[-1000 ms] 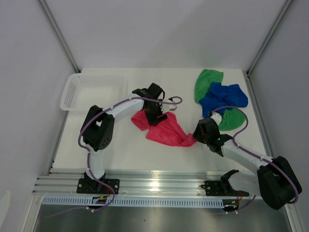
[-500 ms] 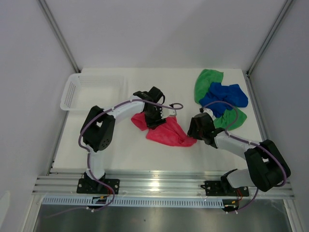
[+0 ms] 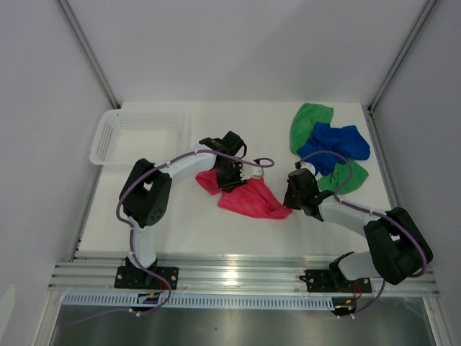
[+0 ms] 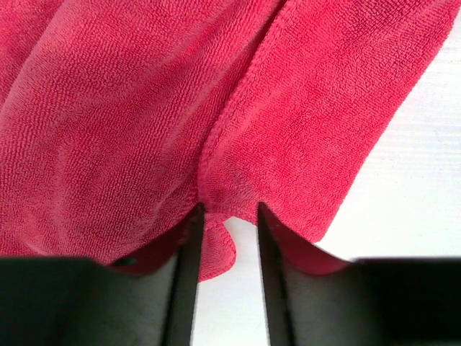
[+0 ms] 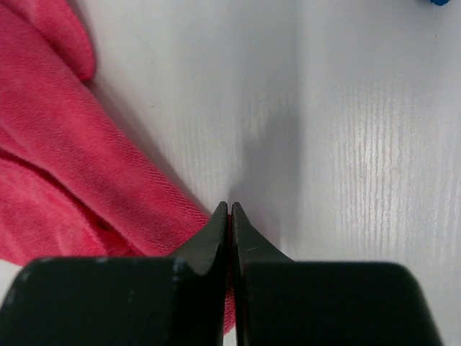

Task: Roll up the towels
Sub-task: Flatten the towel

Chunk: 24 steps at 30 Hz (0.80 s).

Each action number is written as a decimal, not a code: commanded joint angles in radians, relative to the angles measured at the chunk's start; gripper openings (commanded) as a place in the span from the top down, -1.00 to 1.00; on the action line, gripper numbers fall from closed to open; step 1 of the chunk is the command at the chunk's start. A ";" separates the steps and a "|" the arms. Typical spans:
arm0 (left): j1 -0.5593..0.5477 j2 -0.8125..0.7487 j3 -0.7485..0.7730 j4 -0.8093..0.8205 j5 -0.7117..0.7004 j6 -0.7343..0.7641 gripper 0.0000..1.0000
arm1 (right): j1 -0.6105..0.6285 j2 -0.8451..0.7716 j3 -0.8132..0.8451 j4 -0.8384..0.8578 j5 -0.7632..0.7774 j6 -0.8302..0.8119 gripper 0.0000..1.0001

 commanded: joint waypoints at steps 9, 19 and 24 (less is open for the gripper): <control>-0.019 0.040 0.062 -0.002 0.029 0.007 0.24 | 0.035 -0.142 -0.008 -0.014 0.023 0.001 1.00; -0.025 0.088 0.082 0.042 -0.039 -0.021 0.28 | 0.034 -0.128 -0.027 0.009 0.006 0.000 1.00; -0.025 0.076 0.068 0.062 -0.044 -0.036 0.99 | 0.034 -0.142 -0.027 0.009 0.003 -0.007 1.00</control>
